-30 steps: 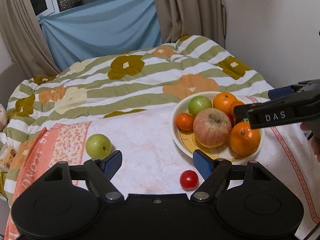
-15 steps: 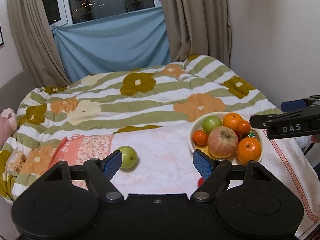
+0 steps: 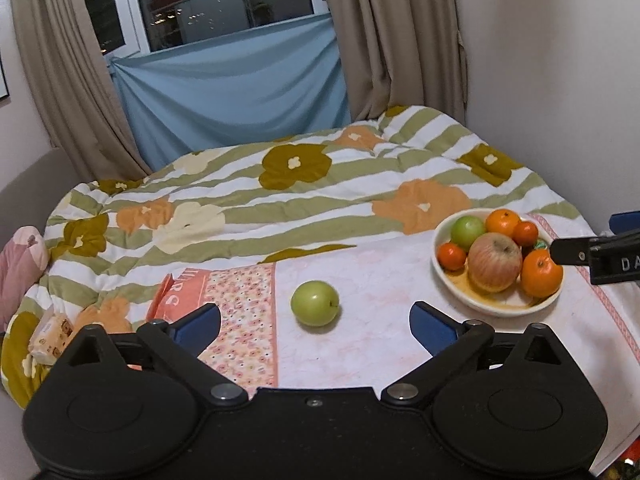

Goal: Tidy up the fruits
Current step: 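Move the left tool to the green apple while the right tool approaches a red tomato, then grasp the green apple with the left tool while the right tool grasps the red tomato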

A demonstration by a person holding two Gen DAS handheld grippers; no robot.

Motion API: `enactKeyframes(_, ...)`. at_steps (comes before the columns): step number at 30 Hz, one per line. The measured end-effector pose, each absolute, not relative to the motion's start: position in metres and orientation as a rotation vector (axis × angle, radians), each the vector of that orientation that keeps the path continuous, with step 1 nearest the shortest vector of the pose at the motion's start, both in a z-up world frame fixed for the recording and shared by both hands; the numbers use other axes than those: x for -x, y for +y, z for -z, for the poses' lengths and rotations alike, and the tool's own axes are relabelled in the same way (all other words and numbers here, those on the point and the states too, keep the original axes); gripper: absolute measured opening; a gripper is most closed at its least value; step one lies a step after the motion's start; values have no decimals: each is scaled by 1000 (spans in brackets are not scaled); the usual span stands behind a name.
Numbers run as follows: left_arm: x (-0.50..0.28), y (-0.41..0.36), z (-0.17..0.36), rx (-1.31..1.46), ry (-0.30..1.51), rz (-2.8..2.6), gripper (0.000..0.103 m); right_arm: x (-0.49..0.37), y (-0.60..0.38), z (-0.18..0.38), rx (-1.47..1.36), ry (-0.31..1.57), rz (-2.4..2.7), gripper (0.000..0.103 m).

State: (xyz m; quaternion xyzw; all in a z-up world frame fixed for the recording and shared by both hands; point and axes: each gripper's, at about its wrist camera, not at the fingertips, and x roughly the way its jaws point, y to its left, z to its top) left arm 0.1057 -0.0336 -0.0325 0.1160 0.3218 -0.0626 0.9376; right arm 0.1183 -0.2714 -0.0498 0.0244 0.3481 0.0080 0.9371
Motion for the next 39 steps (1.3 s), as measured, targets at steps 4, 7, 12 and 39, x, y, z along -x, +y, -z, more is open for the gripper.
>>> enactKeyframes(4, -116, -17, 38, -252, 674, 170, 103, -115, -255, 57, -66, 743, 19, 103)
enactKeyframes(7, -125, -5, 46, -262, 694, 211, 103, -114, -245, 64, -114, 772, 23, 103)
enactKeyframes(12, -147, 11, 63, -254, 736, 302, 103, -114, -228, 80, -151, 799, 73, 103)
enactKeyframes(39, -274, 17, 144, -221, 908, 571, 75, -167, -193, 159, -205, 921, 221, 103)
